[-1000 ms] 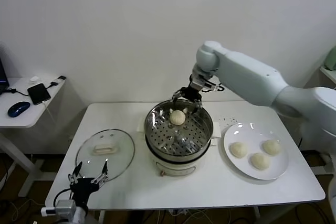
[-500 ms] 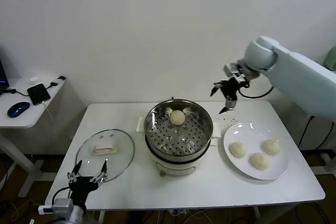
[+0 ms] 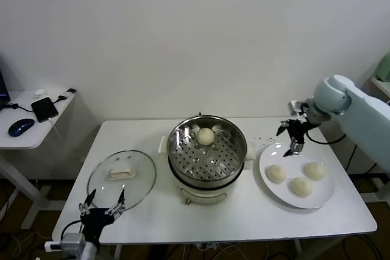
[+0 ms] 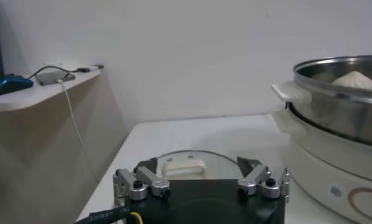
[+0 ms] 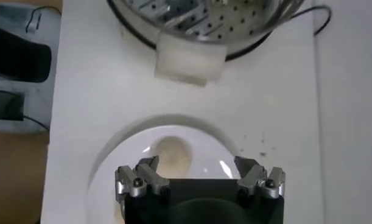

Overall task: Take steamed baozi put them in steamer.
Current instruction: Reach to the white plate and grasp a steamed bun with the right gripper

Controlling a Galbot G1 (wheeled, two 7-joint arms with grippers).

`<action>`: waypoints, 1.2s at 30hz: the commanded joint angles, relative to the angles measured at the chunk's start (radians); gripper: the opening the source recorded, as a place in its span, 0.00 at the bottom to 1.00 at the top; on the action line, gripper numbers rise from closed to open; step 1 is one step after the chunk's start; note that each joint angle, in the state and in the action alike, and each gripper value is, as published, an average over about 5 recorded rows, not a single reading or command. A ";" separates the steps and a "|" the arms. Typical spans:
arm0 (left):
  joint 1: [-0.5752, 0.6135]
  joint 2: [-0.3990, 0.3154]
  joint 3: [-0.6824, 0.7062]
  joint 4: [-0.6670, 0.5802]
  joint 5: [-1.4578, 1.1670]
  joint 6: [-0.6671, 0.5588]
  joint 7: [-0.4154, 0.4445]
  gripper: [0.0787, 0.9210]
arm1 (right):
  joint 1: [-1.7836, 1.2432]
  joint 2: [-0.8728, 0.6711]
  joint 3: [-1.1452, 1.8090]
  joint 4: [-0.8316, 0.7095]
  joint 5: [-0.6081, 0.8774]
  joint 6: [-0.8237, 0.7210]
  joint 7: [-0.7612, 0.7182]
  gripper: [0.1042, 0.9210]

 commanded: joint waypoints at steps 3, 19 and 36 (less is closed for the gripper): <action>0.004 -0.002 0.000 0.009 0.005 -0.001 0.005 0.88 | -0.224 0.083 0.139 -0.091 -0.177 0.048 0.034 0.88; -0.002 0.000 -0.001 0.031 0.008 -0.002 0.009 0.88 | -0.236 0.193 0.135 -0.224 -0.235 0.085 0.103 0.88; -0.005 -0.001 -0.002 0.032 0.008 -0.001 0.010 0.88 | -0.228 0.212 0.135 -0.255 -0.266 0.081 0.098 0.88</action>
